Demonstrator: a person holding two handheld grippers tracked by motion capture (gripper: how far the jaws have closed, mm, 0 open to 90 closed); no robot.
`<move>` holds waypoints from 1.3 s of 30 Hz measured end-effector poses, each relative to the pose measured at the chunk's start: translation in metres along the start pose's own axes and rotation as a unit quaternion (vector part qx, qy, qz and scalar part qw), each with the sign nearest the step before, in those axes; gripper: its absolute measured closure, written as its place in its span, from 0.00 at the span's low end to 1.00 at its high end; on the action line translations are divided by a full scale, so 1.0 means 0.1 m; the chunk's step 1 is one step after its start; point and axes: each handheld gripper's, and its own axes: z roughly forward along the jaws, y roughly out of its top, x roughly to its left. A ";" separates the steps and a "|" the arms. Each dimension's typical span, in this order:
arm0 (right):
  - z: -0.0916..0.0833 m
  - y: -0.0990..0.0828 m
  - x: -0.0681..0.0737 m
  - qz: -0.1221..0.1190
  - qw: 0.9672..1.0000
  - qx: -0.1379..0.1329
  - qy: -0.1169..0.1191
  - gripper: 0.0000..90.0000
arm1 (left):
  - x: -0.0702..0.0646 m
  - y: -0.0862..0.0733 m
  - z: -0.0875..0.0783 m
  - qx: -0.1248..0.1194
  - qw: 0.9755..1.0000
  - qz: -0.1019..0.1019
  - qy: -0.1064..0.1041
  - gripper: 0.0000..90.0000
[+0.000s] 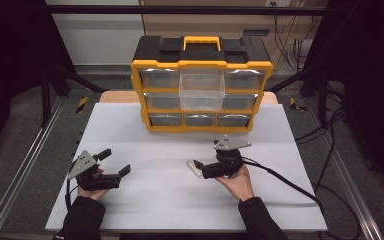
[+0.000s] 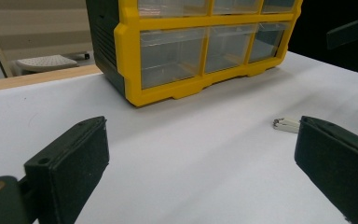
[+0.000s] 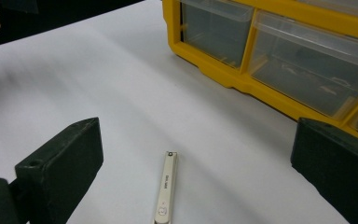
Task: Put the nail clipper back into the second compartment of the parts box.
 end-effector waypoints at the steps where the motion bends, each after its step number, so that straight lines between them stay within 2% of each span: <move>1: 0.02 0.00 0.01 -0.001 1.000 0.002 0.001 0.03 | 0.00 0.00 0.00 0.000 1.000 0.000 0.000 0.03; 4: 0.08 0.01 0.02 0.002 1.000 0.010 0.004 0.04 | 0.00 0.00 0.00 0.000 1.000 0.000 0.000 0.03; 12: 0.23 0.00 0.07 -0.012 0.999 0.038 0.003 0.05 | 0.00 0.00 0.00 0.002 1.000 0.000 0.001 0.03; 18: 0.30 -0.03 0.06 -0.006 0.999 0.051 0.004 0.06 | 0.00 0.00 0.01 0.003 1.000 0.000 0.002 0.03; 24: 0.39 -0.06 0.07 -0.005 0.998 0.070 0.005 0.07 | 0.00 0.00 0.01 0.004 1.000 0.000 0.003 0.03; 30: 0.47 -0.05 0.10 -0.015 0.996 0.083 0.006 0.08 | 0.00 0.00 0.01 0.005 1.000 0.000 0.003 0.03; 39: 0.61 -0.12 0.09 -0.014 0.994 0.112 0.010 0.15 | 0.00 0.00 0.01 0.005 1.000 0.000 0.004 0.03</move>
